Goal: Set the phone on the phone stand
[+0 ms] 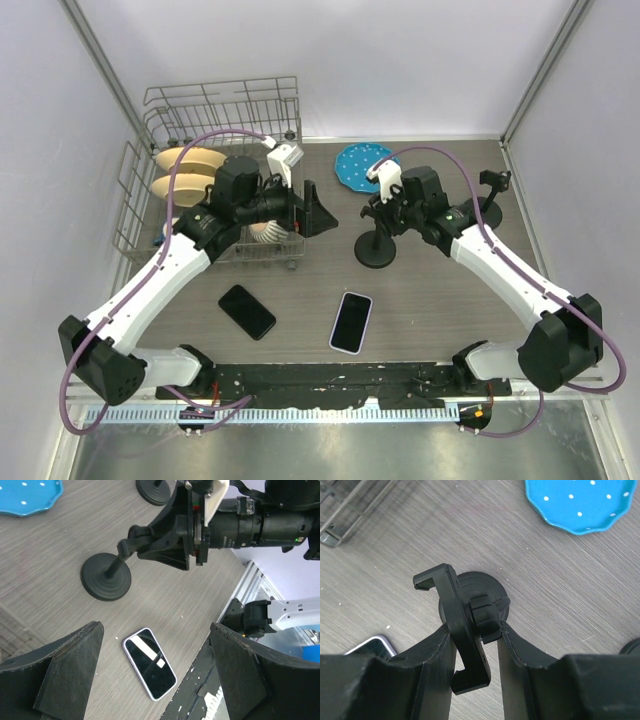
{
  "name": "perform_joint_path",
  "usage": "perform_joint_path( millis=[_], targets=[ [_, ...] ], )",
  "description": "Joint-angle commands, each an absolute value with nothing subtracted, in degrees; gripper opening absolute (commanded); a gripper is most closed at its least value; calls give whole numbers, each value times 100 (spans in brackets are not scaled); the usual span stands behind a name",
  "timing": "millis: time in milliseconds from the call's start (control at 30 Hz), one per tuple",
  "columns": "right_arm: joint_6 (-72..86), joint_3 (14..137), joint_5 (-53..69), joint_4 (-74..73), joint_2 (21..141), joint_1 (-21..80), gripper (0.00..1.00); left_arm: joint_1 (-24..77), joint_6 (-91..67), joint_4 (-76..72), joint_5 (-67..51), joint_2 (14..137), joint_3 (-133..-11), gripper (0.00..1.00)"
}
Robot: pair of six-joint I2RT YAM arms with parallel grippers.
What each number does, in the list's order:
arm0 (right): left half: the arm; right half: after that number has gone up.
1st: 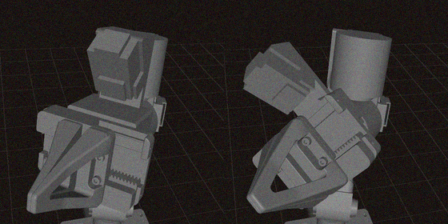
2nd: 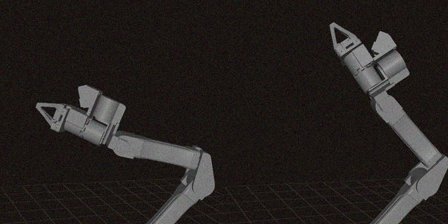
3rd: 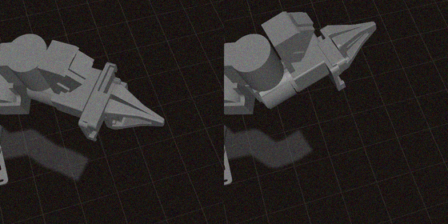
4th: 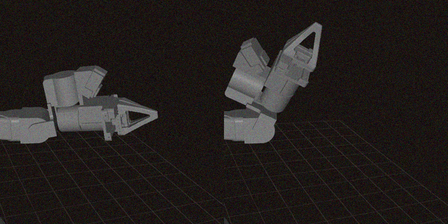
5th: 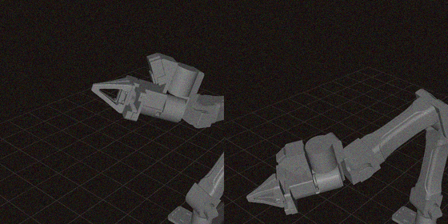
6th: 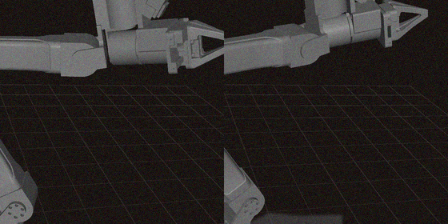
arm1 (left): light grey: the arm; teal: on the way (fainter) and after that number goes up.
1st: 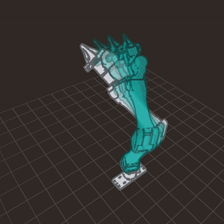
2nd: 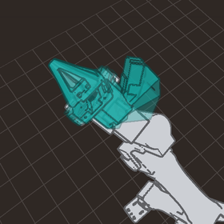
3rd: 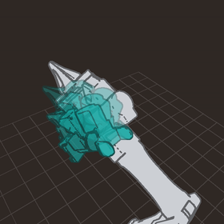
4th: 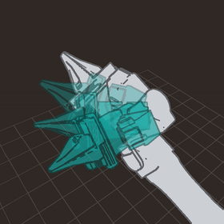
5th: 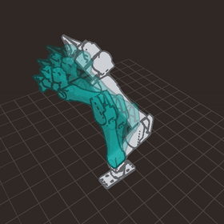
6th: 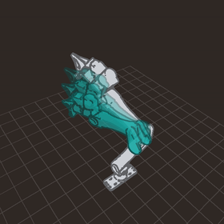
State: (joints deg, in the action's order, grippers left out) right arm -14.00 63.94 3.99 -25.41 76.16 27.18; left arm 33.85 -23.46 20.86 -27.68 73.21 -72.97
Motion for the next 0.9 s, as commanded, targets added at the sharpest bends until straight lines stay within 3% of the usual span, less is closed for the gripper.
perform_joint_path(
  millis=[0,300,400,533,767,833,867],
  targets=[
    [-1757,6407,870,-2900,7620,2891,1,3401,-2197,2109,-2294,7014,-7488,92],
    [-1811,6302,853,-2988,7479,3015,6,3401,-2180,2118,-2250,6979,-7480,92],
    [-1740,6249,721,-2953,7471,3050,14,3401,-2188,2101,-2250,6979,-7471,92],
    [-1320,6231,370,-2857,7409,3059,37,3401,-2206,2083,-2267,6970,-7462,93],
    [183,6372,-694,-3041,6997,3050,62,3401,-2224,2048,-2320,7005,-7436,93],
    [386,6189,-423,-2989,6647,3059,84,3401,-2250,2048,-2364,7014,-7444,93],
    [578,6109,-378,-2901,6531,3050,86,3401,-2250,2030,-2390,7014,-7436,93]
  ],
)
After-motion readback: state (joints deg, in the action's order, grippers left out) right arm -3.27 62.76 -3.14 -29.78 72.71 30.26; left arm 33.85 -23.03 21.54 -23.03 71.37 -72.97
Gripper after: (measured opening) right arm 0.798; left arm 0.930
